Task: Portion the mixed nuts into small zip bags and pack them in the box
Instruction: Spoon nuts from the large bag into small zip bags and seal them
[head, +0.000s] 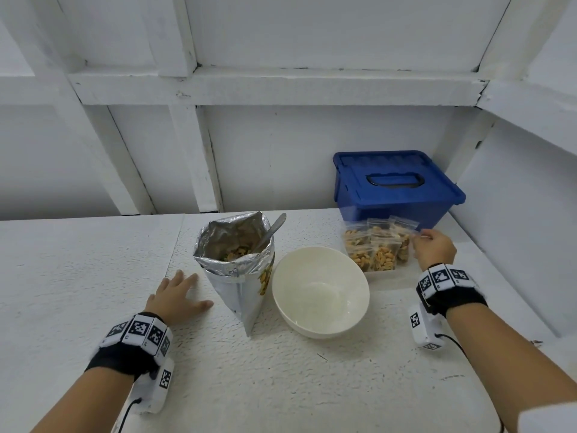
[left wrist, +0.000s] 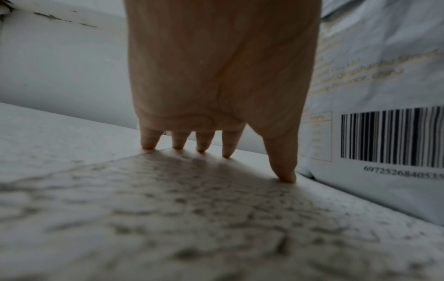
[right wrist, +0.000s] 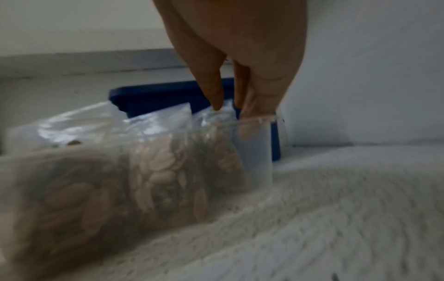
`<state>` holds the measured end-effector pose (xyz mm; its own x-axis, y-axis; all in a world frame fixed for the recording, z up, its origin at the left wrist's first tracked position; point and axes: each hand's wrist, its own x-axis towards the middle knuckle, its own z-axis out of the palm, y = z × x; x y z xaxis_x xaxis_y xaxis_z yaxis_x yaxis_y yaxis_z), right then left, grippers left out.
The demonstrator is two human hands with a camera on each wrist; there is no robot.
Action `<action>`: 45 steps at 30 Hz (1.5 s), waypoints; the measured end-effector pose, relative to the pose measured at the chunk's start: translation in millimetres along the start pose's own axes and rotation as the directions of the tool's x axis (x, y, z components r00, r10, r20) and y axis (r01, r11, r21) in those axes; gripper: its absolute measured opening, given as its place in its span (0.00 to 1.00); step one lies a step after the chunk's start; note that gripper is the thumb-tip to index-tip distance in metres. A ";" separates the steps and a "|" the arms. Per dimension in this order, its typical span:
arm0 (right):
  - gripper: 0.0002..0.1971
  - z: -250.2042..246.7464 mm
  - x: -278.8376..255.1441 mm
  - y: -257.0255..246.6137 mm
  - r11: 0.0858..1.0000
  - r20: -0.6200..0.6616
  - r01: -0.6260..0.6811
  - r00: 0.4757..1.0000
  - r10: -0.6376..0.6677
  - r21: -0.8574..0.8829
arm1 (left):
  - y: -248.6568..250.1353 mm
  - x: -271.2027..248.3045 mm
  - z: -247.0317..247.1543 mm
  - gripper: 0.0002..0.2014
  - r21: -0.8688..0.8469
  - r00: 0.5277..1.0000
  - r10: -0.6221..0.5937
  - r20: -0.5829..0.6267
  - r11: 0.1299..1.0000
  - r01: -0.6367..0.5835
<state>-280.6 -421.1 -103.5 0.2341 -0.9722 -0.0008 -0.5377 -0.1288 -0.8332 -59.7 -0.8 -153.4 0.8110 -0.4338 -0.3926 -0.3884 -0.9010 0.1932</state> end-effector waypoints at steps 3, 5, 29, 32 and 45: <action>0.21 -13.0 -24.3 -18.7 0.974 -0.046 0.204 0.977 -0.209 -0.104 | 2.3 -1.5 -1.4 0.43 -0.009 1.000 -0.003 -0.002 1.000 0.003; 0.22 -18.0 -46.2 -30.5 0.945 -0.031 0.320 0.946 -0.323 -0.074 | 3.9 -2.8 -2.1 0.42 -0.010 1.000 -0.005 -0.006 1.000 0.005; 0.13 52.2 -166.9 -40.5 0.609 0.794 0.675 0.596 -0.118 -0.416 | 12.1 -17.1 -10.7 0.41 -0.044 1.000 -0.019 0.021 0.999 0.020; 0.17 47.5 -166.9 -42.4 0.693 0.775 0.635 0.607 -0.175 -0.341 | 12.0 -17.1 -10.6 0.40 -0.042 1.000 -0.019 0.022 0.999 0.020; 0.08 -15.4 -195.4 -118.0 0.821 0.582 0.437 0.581 -0.570 0.368 | 32.8 -63.6 -51.6 0.13 -0.414 0.697 0.049 -0.715 0.774 -0.479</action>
<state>-275.4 -219.0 3.4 0.9133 -0.3775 0.1527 -0.0409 -0.4582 -0.8879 -101.5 -2.5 -75.7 0.8594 -0.3432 0.3790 -0.5078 -0.4875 0.7102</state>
